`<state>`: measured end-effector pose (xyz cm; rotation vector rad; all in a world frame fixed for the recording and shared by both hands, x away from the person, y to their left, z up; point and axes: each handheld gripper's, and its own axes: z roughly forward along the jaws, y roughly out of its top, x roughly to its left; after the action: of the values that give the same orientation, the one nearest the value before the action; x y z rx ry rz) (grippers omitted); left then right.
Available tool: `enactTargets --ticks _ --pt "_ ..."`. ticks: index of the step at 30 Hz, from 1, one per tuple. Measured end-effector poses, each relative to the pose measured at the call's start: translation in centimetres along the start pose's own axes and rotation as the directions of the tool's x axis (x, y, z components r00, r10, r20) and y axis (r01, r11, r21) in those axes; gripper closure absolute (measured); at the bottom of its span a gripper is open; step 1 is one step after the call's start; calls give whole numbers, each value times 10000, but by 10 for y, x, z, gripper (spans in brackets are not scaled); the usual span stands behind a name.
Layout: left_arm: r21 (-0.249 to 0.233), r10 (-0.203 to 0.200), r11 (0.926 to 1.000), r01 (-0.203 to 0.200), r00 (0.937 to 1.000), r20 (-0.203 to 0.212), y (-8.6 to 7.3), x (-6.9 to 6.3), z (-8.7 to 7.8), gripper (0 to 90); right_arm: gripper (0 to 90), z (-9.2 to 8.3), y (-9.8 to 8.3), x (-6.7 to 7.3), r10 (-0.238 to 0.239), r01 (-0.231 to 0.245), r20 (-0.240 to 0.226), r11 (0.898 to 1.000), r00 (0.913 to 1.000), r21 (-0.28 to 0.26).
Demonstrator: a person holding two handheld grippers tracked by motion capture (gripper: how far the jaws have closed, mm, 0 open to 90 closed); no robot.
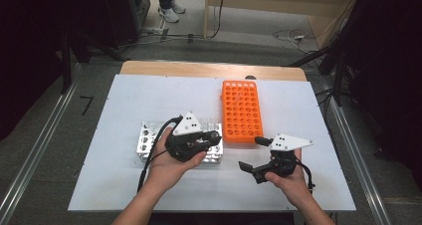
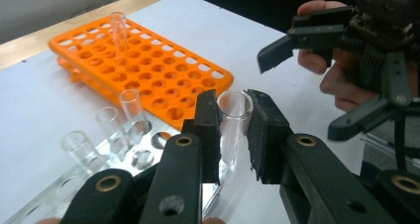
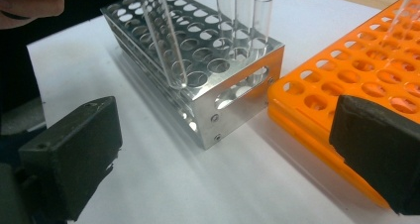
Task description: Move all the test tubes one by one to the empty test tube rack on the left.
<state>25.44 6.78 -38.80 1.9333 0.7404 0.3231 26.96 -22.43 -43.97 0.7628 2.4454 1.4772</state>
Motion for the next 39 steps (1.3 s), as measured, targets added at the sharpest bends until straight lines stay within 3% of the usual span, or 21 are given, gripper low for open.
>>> enactTargets --ticks 9,18,27,39 --pt "-235 -173 9996 158 9977 -653 1 21 -24 767 0 -9 -2 -10 180 -176 193 9996 9997 -202" --pt "-314 -415 9988 372 9880 -1485 4 52 -36 767 0 -11 -5 -15 240 -232 360 9995 9991 -219" --pt "-286 -578 9982 535 9818 -1808 6 71 -24 767 0 -14 -7 -21 390 -379 405 9989 9984 -270" --pt "272 -427 9984 489 9796 -1964 0 79 1 767 0 -17 -8 -24 501 -484 526 9983 9974 -327"
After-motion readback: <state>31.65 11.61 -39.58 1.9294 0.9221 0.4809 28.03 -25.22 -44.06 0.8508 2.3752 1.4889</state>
